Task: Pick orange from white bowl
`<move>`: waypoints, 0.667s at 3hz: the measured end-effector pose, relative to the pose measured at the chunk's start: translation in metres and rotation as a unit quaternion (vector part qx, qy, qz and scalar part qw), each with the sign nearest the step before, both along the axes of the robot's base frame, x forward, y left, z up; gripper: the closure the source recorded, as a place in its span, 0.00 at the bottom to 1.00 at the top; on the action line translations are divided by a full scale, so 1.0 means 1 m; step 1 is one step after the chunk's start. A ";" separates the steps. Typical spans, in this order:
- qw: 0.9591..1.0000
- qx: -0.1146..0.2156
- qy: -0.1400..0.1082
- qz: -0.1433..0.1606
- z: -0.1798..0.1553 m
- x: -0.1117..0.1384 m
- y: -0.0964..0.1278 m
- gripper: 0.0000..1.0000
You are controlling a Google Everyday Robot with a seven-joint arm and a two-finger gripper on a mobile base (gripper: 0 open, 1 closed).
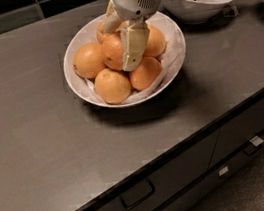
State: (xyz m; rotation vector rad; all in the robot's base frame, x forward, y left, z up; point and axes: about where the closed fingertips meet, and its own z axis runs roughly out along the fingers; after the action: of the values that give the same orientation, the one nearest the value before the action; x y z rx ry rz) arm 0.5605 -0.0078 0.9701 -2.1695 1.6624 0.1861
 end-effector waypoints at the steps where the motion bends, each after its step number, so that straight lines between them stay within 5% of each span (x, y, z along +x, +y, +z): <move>1: 1.000 -0.009 -0.011 0.003 -0.006 0.029 -0.006 0.34; 2: 1.000 -0.008 -0.010 0.005 -0.008 0.032 -0.005 0.34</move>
Offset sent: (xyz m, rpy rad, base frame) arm 0.0221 -0.0146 -0.0050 -0.0344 0.0032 0.0006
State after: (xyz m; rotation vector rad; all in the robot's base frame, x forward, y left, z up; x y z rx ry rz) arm 0.5922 -0.0127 0.9621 -2.1853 1.6491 0.1541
